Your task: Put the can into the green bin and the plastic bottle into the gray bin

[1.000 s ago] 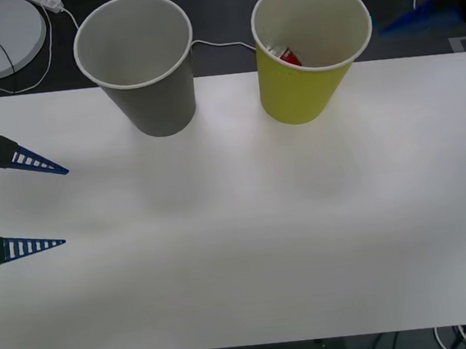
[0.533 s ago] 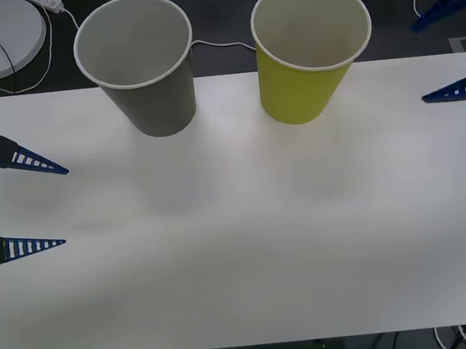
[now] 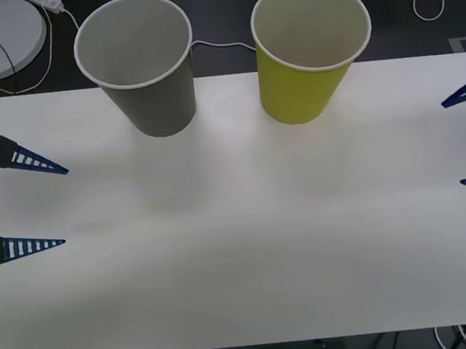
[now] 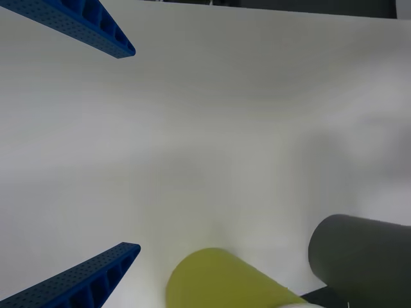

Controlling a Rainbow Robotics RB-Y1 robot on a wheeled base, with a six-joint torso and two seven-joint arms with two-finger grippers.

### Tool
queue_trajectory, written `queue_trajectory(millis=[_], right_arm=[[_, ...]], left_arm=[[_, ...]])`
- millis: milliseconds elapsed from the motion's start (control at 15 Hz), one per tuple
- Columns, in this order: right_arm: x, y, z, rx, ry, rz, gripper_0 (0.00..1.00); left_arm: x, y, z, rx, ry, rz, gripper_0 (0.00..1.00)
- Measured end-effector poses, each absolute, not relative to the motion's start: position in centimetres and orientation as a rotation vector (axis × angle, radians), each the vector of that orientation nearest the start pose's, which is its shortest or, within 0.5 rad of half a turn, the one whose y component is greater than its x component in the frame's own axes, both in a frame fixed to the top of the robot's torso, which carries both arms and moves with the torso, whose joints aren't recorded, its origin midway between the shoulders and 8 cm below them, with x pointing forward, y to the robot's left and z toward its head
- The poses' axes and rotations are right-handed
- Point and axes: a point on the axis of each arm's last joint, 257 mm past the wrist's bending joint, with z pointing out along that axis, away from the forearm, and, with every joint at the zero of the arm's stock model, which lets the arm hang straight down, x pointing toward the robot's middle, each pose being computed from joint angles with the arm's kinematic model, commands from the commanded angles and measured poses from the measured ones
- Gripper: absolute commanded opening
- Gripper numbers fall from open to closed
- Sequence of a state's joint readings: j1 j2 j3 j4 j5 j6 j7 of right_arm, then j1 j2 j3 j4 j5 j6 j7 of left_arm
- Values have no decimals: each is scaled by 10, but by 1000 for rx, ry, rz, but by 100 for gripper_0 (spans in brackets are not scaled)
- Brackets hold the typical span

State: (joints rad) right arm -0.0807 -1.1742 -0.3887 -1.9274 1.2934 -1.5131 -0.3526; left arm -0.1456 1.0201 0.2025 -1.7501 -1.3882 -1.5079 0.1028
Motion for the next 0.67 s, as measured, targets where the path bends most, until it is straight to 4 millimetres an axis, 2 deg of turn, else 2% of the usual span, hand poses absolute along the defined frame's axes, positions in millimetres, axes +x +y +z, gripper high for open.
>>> queue_trajectory(millis=[333, 667], right_arm=[[334, -318, -99, -1720, 1601, 205, 100], [320, -320, -120, -1698, 1587, 239, 100]], left_arm=[[378, 285, -142, 1756, 1546, -319, 100], [378, 285, -142, 1756, 1546, -319, 100]])
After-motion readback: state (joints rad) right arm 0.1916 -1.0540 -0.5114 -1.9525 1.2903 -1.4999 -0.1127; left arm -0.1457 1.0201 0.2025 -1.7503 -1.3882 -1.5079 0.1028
